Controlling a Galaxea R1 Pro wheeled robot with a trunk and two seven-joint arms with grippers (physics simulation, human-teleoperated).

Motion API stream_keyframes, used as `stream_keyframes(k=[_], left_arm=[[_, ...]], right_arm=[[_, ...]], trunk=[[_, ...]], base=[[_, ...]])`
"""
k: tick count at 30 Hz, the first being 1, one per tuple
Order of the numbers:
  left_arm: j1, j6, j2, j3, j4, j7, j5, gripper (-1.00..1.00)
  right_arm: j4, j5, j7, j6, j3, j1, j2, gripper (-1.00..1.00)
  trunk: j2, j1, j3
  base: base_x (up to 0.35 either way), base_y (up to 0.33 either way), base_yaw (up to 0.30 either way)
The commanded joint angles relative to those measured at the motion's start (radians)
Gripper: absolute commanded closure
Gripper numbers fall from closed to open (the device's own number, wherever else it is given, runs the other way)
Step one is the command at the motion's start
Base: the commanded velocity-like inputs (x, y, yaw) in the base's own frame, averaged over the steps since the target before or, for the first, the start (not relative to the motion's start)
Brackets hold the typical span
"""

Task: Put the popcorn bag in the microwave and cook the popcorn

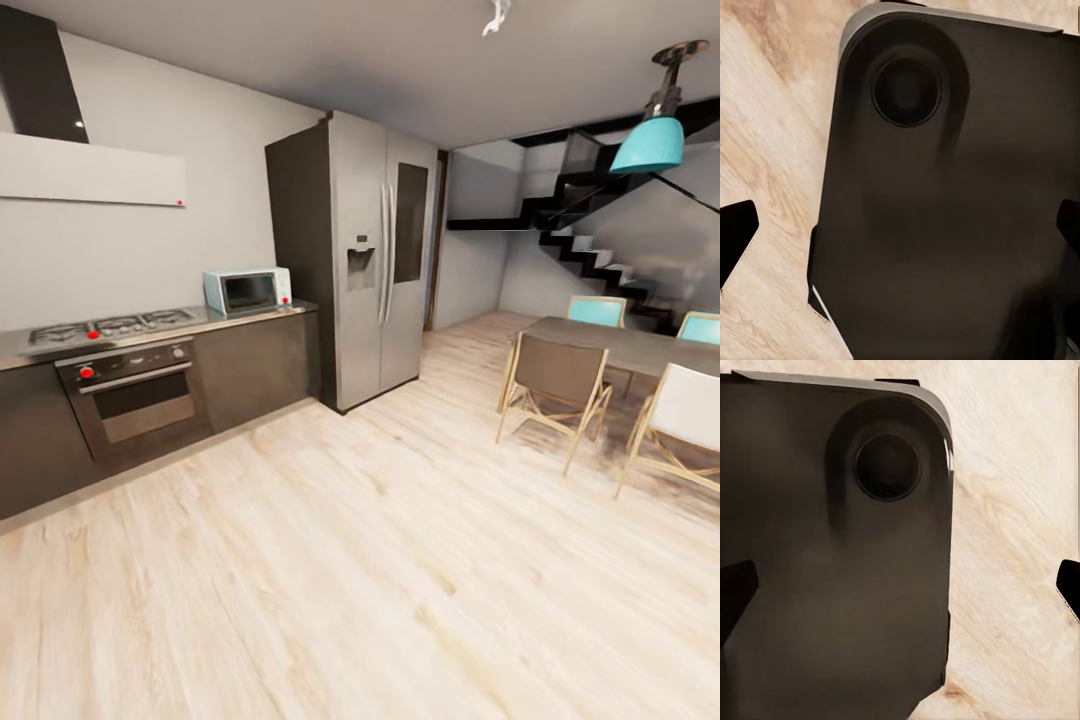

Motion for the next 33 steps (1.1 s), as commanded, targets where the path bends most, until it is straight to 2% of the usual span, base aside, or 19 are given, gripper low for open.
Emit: stream_keyframes(k=[1, 33], left_arm=[[0.000, -0.002, 0.001, 0.000, -0.001, 0.000, 0.006, -1.00], [0.000, -0.002, 0.002, 0.000, 0.001, 0.000, 0.006, -1.00]], right_arm=[[0.001, 0.000, -0.003, -0.003, 0.000, -0.001, 0.000, -1.00], [0.001, 0.000, -0.005, -0.003, 0.000, -0.001, 0.001, -1.00]], trunk=[[0.000, 0.001, -0.001], [0.000, 0.001, -0.001]], base=[[0.329, 0.000, 0.000], [0.334, 0.000, 0.000]])
